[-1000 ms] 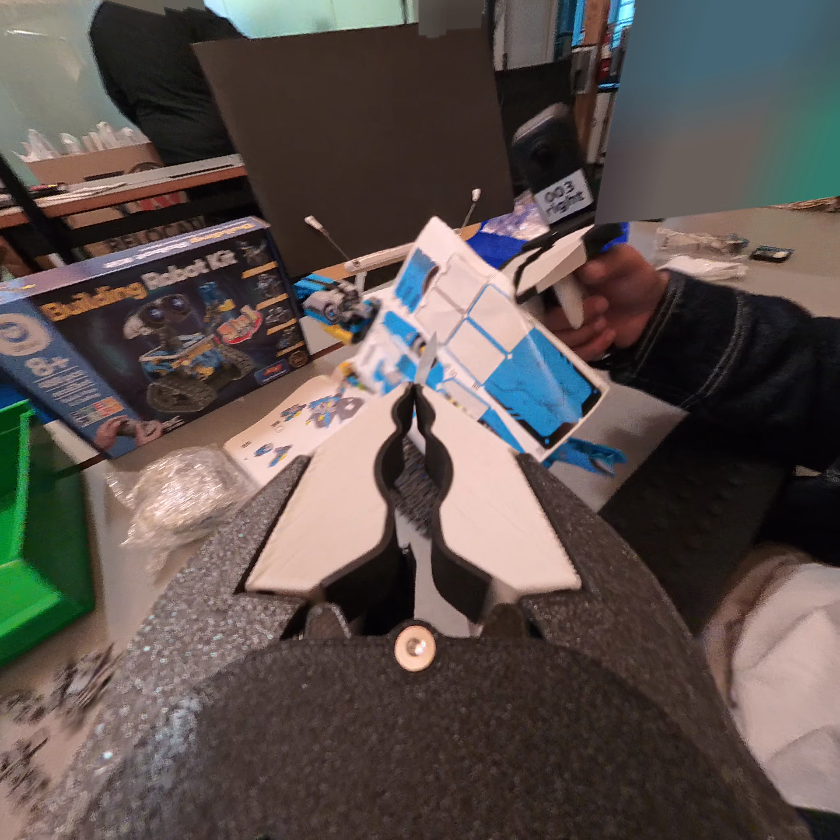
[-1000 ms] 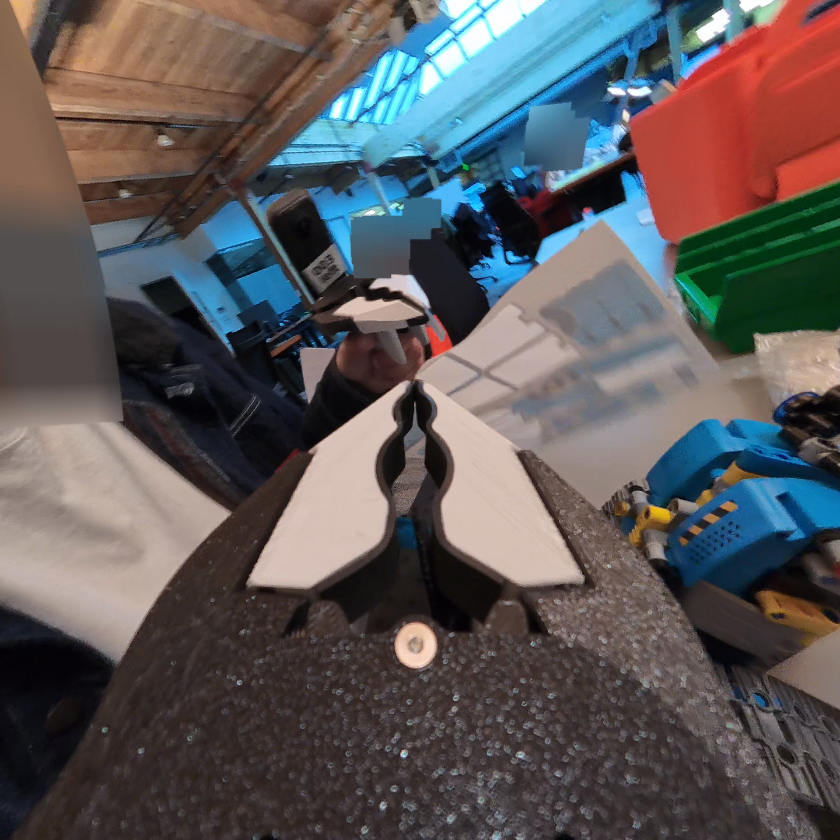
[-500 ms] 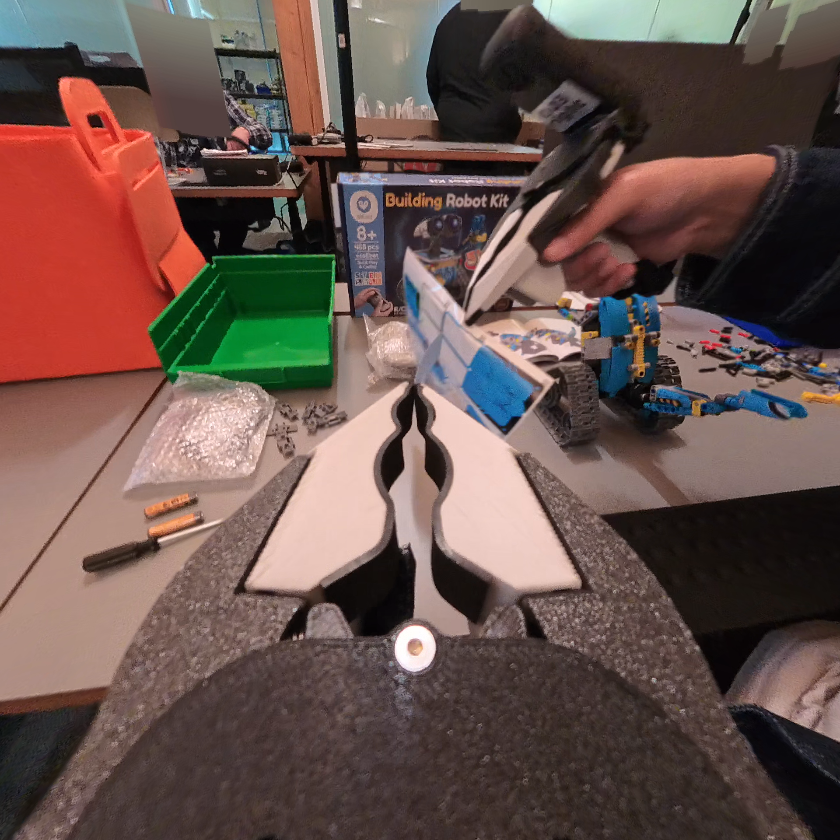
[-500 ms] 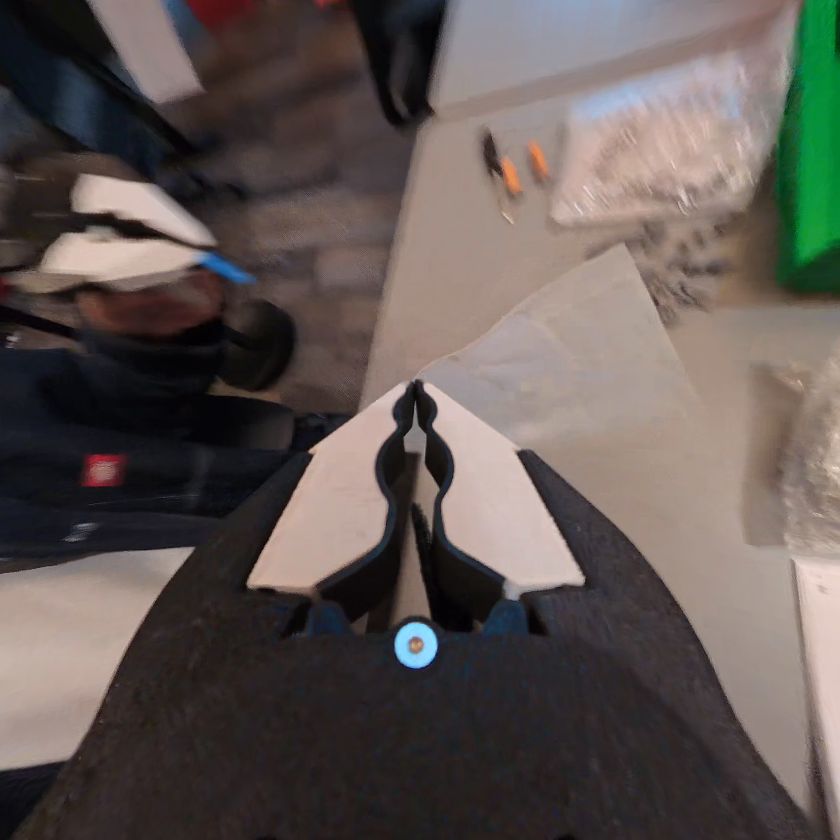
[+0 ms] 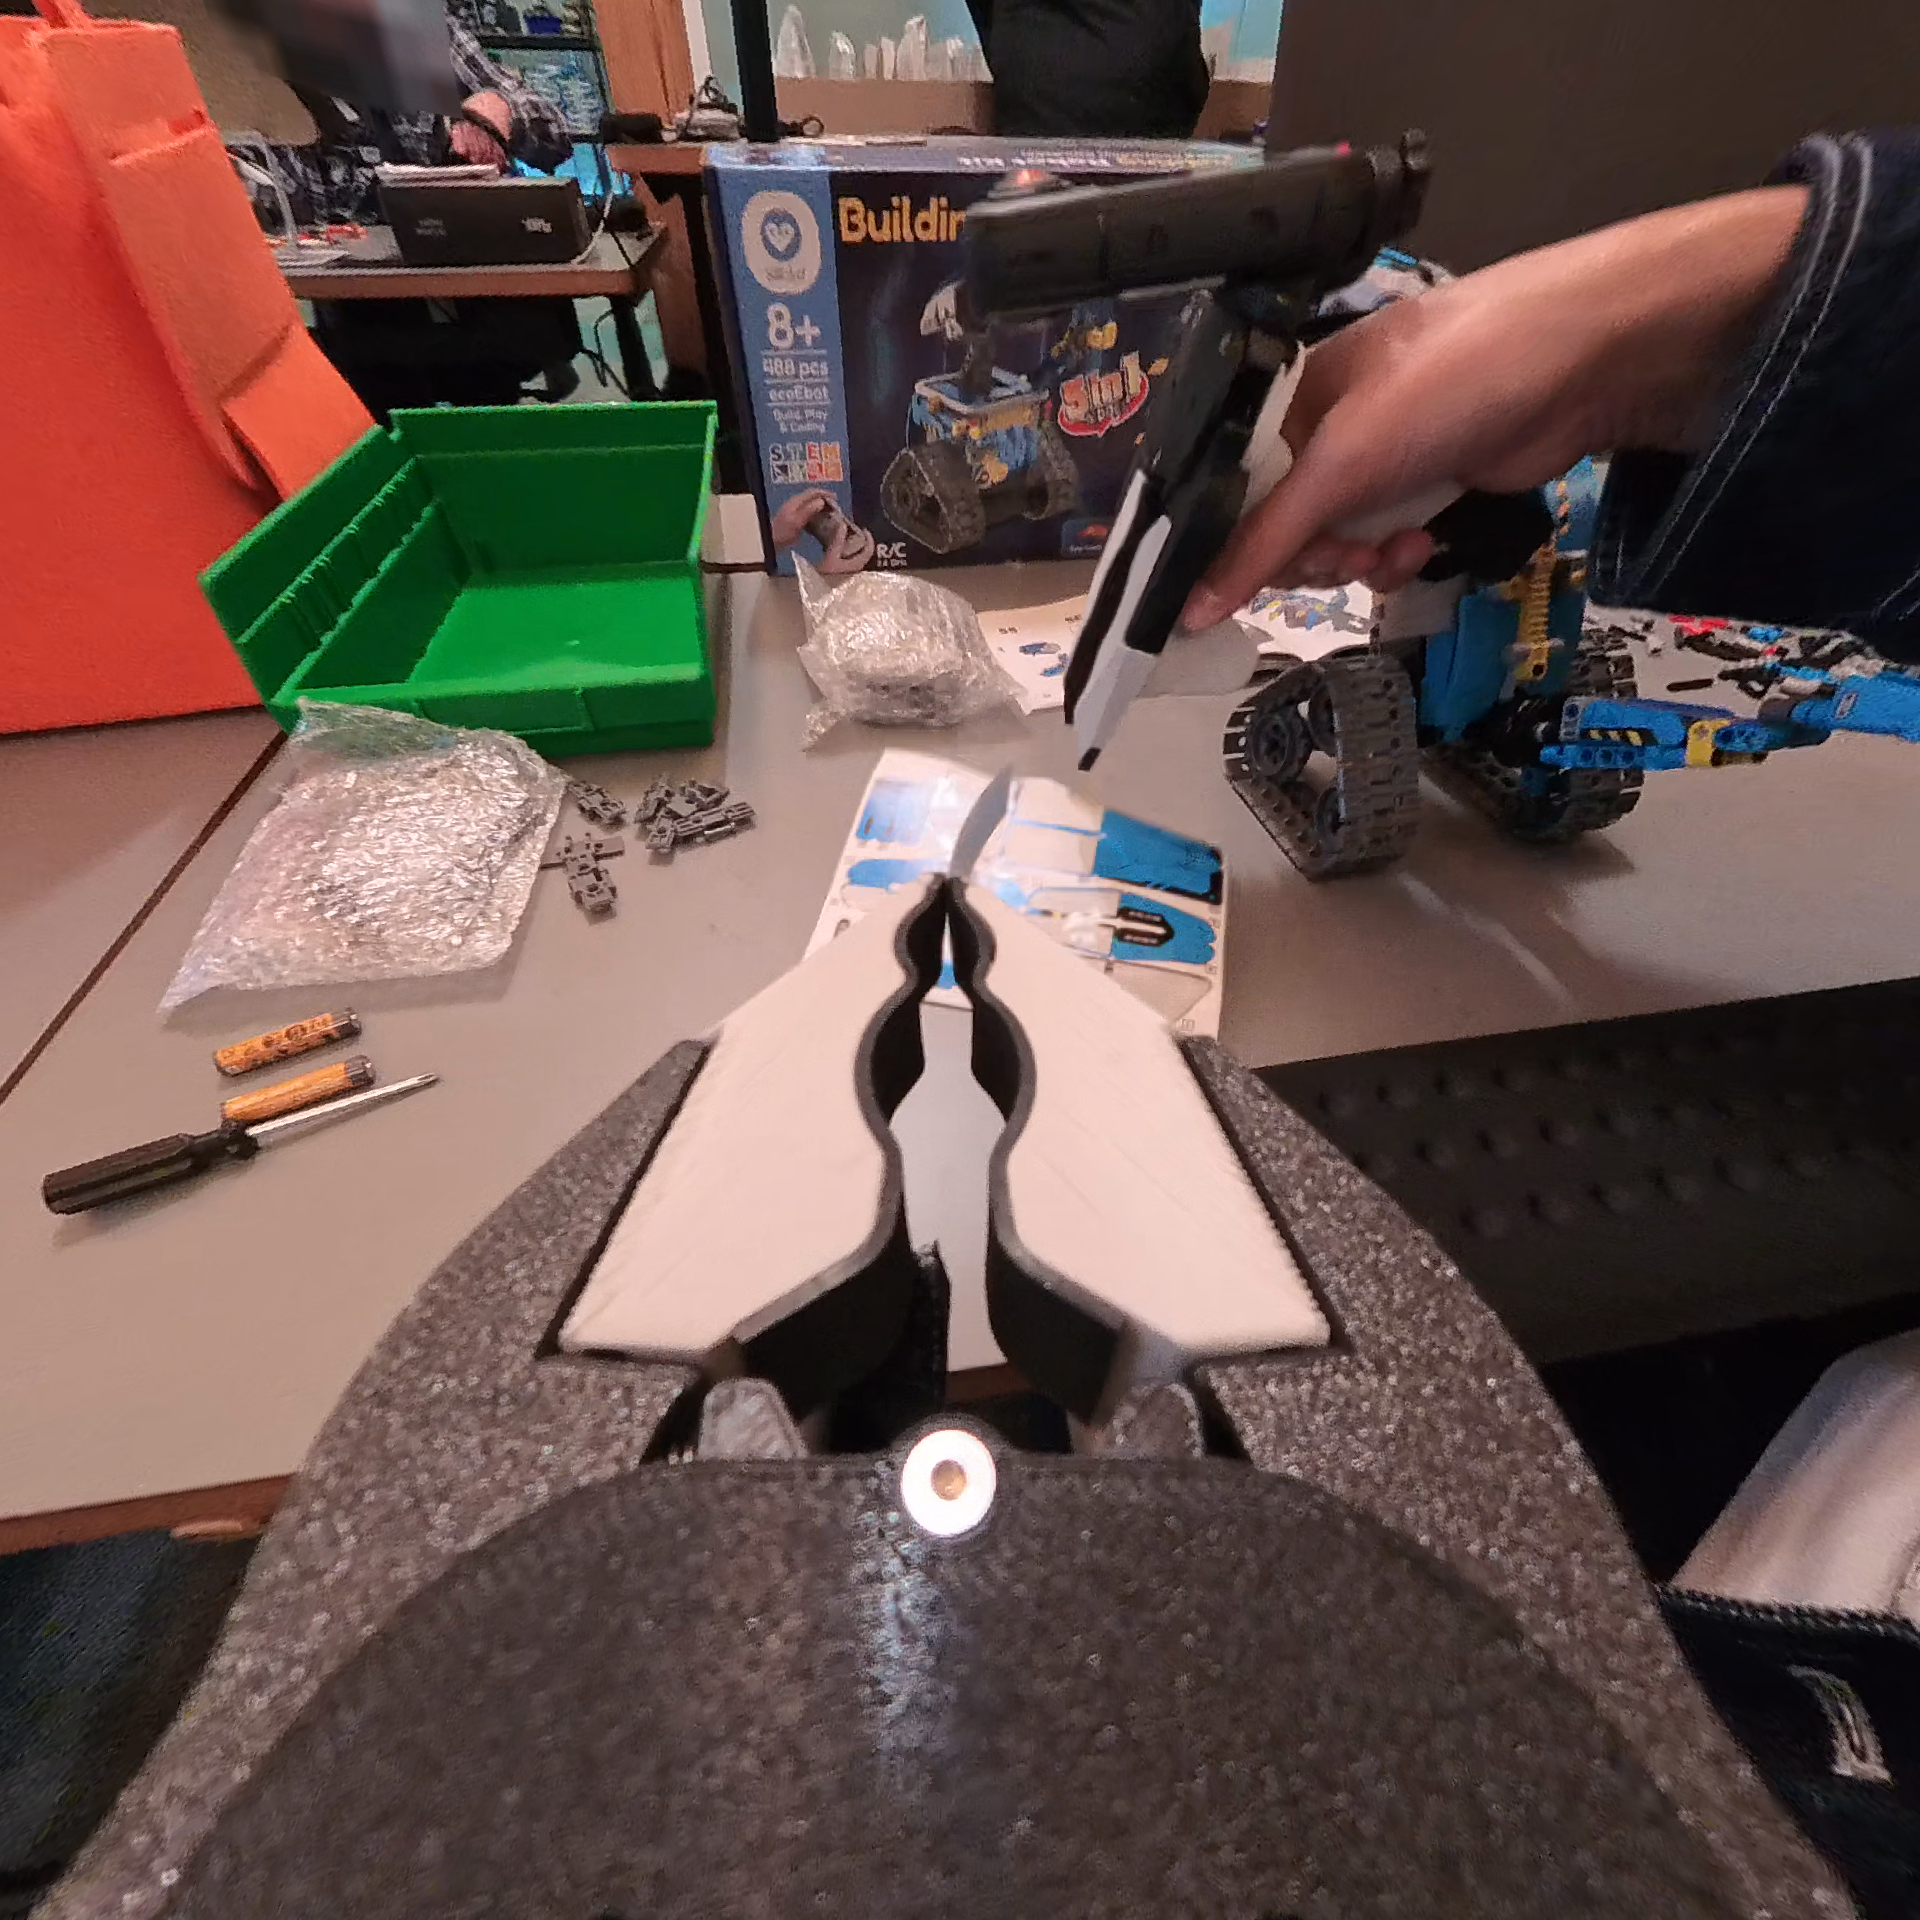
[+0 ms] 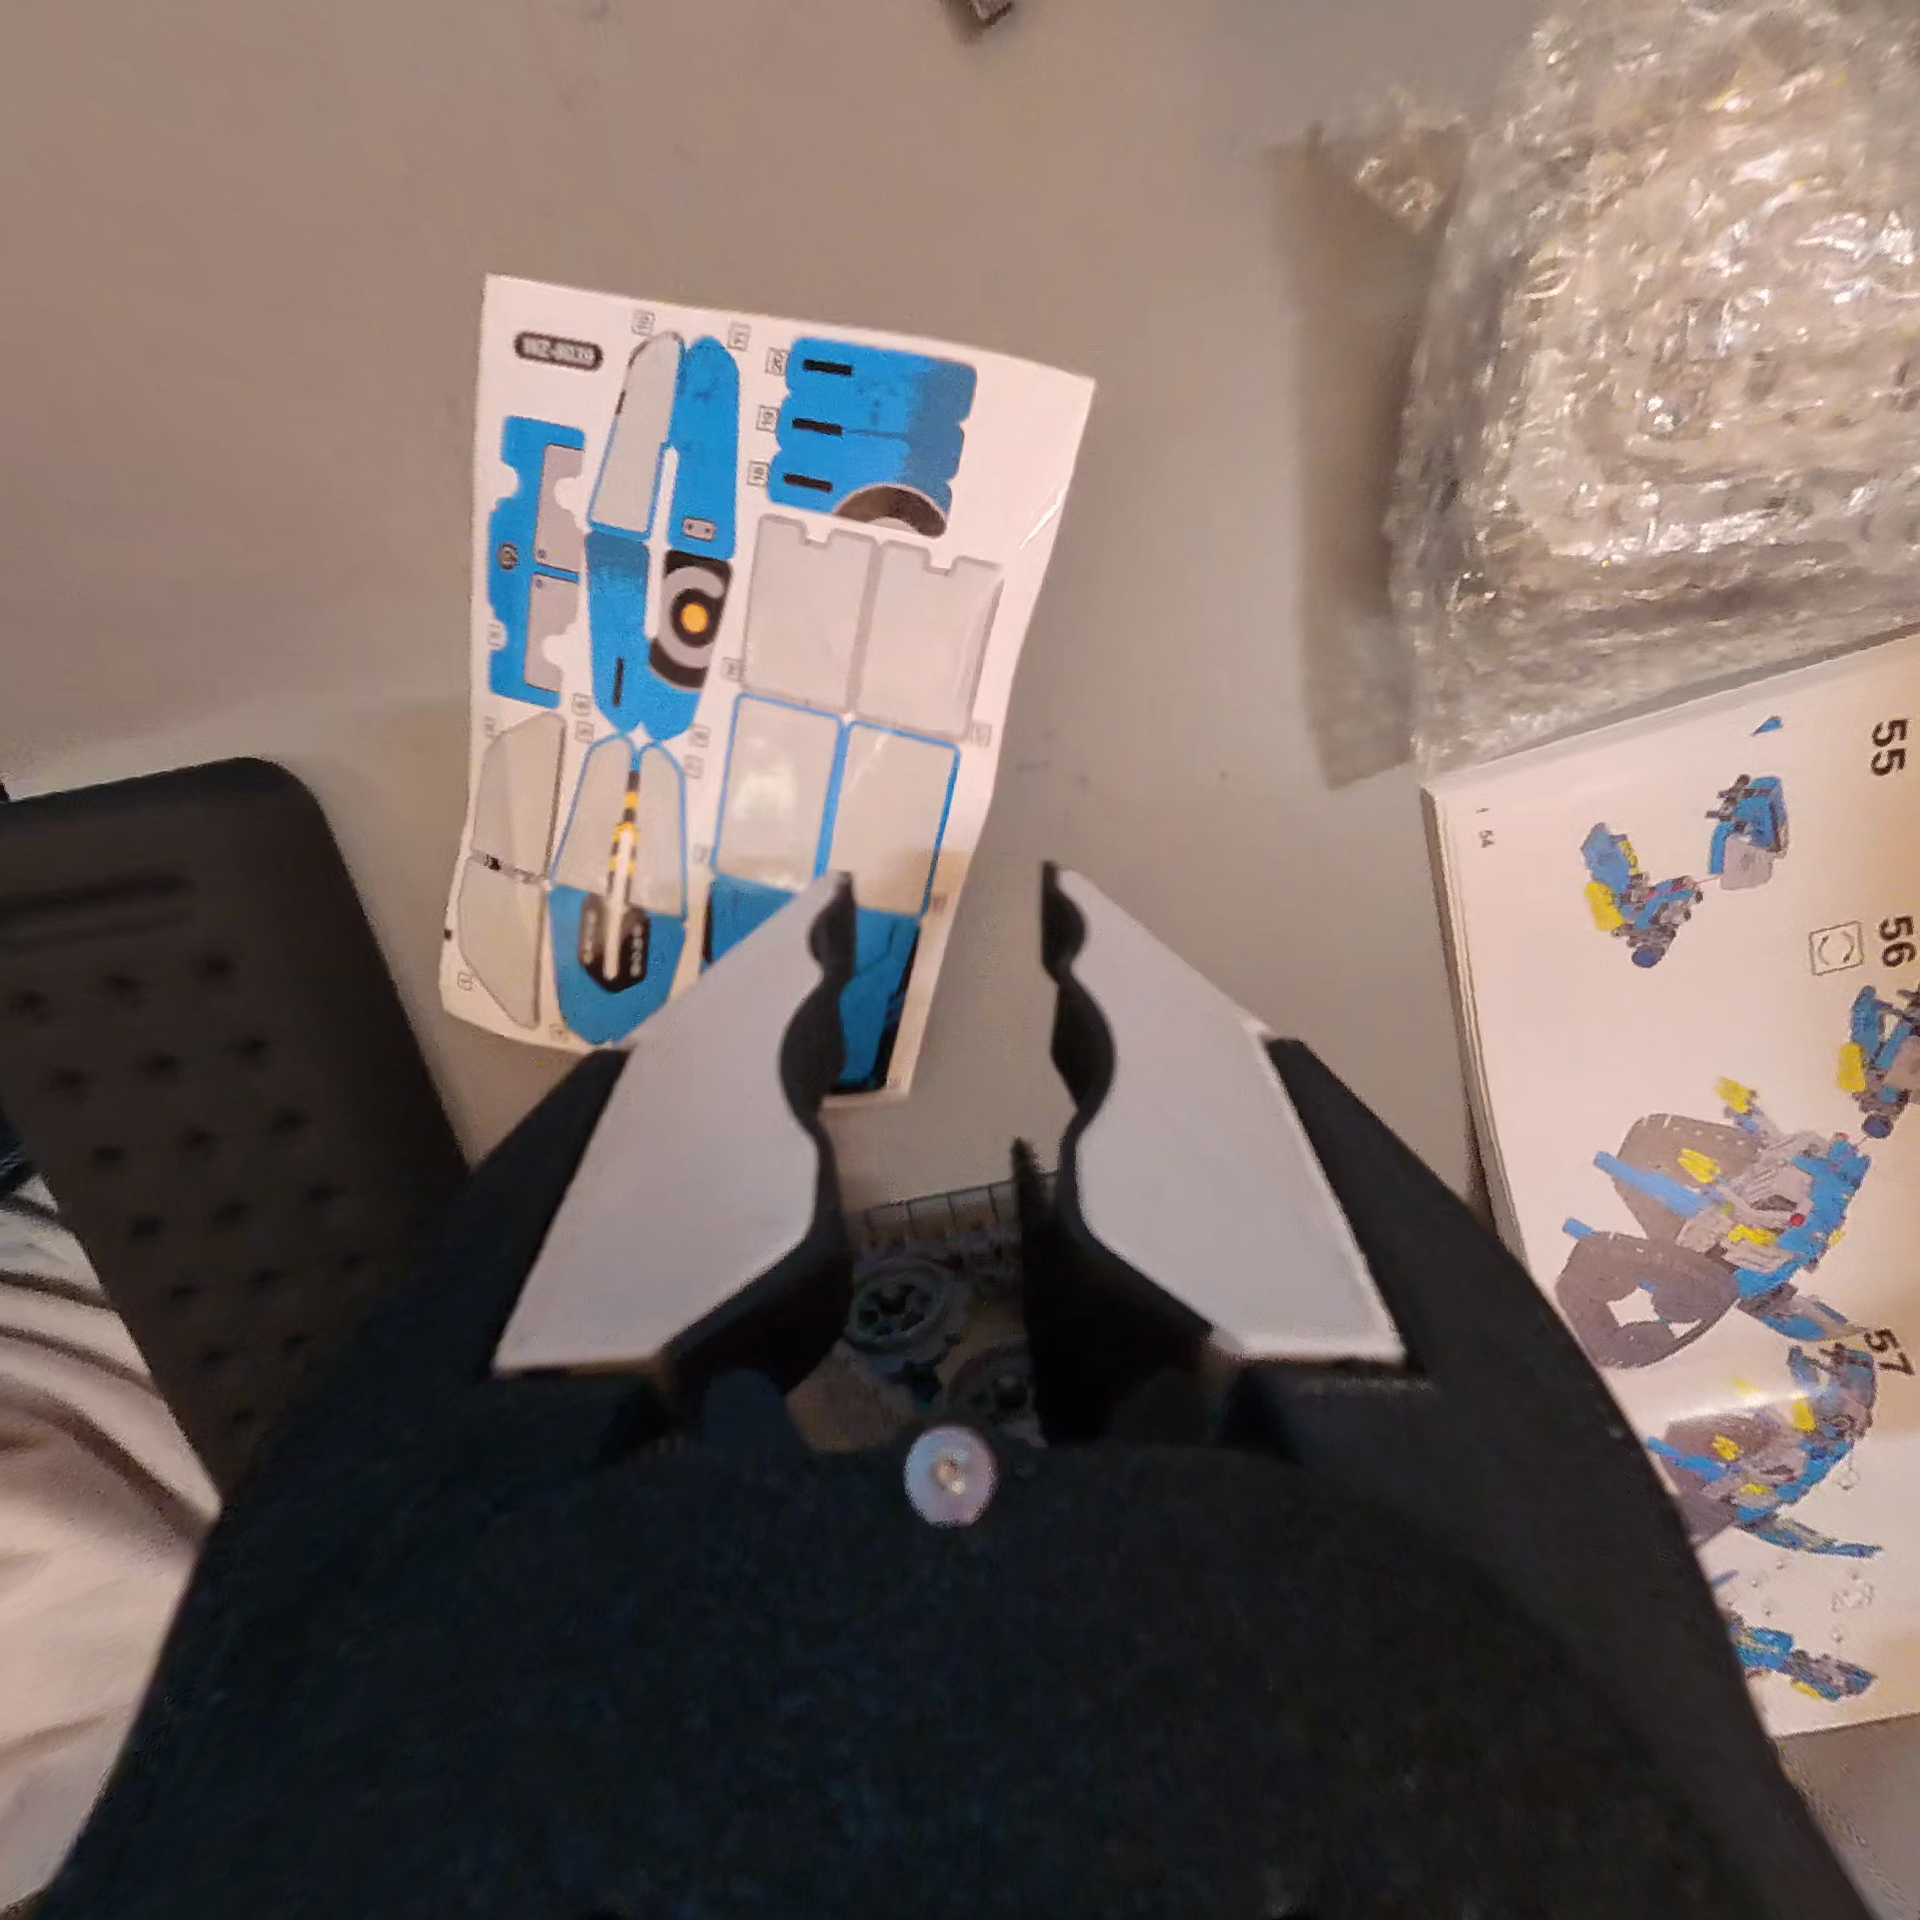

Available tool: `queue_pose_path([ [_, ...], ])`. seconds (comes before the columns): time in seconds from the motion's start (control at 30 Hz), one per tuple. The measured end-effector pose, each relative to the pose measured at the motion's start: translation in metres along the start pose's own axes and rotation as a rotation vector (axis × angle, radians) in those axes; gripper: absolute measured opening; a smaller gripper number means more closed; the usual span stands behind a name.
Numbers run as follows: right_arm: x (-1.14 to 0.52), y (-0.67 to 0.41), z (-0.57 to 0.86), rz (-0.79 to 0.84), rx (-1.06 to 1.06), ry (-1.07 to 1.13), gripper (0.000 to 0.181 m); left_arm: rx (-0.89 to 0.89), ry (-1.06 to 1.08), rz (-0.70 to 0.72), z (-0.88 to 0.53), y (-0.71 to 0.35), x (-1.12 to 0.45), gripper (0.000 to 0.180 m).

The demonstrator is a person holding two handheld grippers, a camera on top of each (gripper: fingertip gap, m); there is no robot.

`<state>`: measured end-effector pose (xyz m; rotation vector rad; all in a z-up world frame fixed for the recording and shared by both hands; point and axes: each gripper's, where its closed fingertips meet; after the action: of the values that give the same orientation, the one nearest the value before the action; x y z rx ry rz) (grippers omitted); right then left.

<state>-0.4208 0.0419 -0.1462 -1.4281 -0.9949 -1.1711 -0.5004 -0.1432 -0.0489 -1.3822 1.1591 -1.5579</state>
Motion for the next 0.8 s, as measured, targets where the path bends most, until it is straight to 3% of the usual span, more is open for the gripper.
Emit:
queue_pose_path([
  [0.13, 0.045, -0.009, 0.001, 0.139, -0.013, 0.005, 0.058, 0.007, 0.016, 0.001, 0.013, -0.002, -0.01, 0.0],
  [0.3, 0.18, 0.02, -0.018, 0.617, 0.019, -0.039, 0.051, -0.013, 0.018, 0.029, 0.035, -0.014, -0.03, 0.0],
  [0.43, 0.232, 0.114, 0.024, 0.964, -0.222, 0.007, 0.041, -0.057, 0.012, 0.073, 0.059, -0.034, -0.056, 0.0],
  [0.7, 0.153, 0.252, 0.052, 1.317, -0.654, -0.135, 0.034, -0.449, -0.141, 0.17, 0.125, -0.099, -0.118, 0.0],
  [0.8, 0.143, 0.264, 0.06, 1.331, -0.718, -0.119, 0.04, -0.561, -0.227, 0.182, 0.14, -0.11, -0.135, 0.0],
])
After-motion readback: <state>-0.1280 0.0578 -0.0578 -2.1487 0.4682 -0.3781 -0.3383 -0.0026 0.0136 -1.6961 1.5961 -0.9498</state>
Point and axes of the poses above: each gripper's, where its closed fingertips meet, x back along the fingers, y out of its underside, z = x × y across the jaws, and after that the axes turned 5 degrees about -z, right-handed
